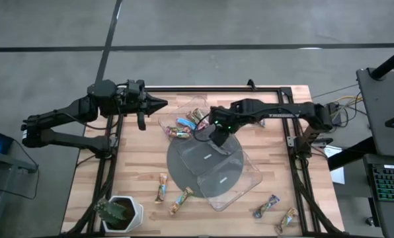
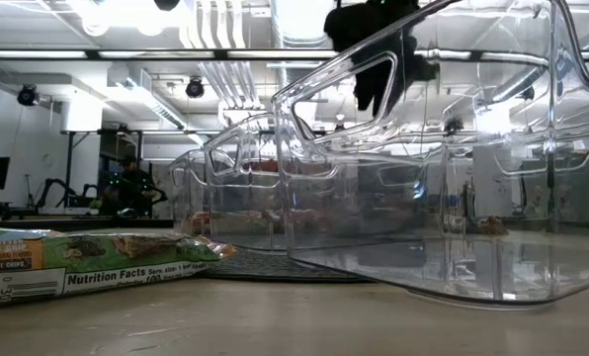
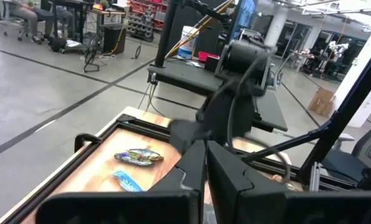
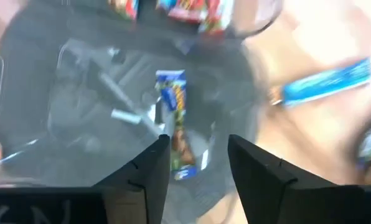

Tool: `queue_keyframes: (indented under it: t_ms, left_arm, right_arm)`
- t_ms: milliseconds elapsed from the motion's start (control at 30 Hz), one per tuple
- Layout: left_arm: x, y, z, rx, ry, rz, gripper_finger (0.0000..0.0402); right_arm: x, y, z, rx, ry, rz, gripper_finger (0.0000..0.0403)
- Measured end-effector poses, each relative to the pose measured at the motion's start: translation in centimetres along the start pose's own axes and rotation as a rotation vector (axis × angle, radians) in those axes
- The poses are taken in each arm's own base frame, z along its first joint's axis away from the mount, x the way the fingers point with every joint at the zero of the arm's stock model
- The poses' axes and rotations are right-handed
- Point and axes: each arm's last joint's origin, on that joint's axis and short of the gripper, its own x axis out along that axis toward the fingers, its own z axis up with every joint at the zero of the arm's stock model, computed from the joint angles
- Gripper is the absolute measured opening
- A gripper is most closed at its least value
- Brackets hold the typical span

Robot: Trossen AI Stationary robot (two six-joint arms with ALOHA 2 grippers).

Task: Pick and place Granola Bars by type
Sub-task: Put the blue granola bar into the middle transparent bin

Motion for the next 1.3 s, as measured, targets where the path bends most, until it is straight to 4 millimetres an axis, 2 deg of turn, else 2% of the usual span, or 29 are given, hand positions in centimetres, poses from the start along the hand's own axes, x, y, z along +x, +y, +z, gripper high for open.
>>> queue_keyframes:
  t_ms: [200, 400, 633, 800, 900, 1000, 1300]
  left_arm:
    - [0.0, 0.0, 0.0, -0.012, 0.000, 0.000, 0.0000]
    - [0.0, 0.0, 0.0, -0.011, 0.000, 0.001, 0.0000]
    - [0.0, 0.0, 0.0, -0.009, 0.000, 0.001, 0.0000]
    - [0.0, 0.0, 0.0, -0.009, 0.000, 0.001, 0.0000]
    - [0.0, 0.0, 0.0, -0.009, 0.000, 0.002, 0.0000]
    - [0.0, 0.0, 0.0, -0.009, 0.000, 0.002, 0.0000]
    - [0.0, 0.0, 0.0, -0.012, -0.002, 0.007, 0.0000]
  right_arm:
    - [-3.3, -2.8, 0.0, 0.034, -0.113, -0.079, 0.0136]
    - [-6.7, -5.8, -1.0, 0.053, -0.152, -0.126, 0.0140]
    - [-9.6, -8.5, -2.6, 0.045, -0.149, -0.139, 0.0155]
    - [-10.9, -10.1, -3.5, 0.153, -0.194, -0.175, 0.0162]
    - [-11.0, -10.9, -3.8, 0.264, -0.213, -0.202, 0.0172]
    - [-10.2, -11.6, -4.1, 0.362, -0.177, -0.235, 0.0188]
    - [-5.6, -12.8, -4.8, 0.420, -0.031, -0.299, 0.0260]
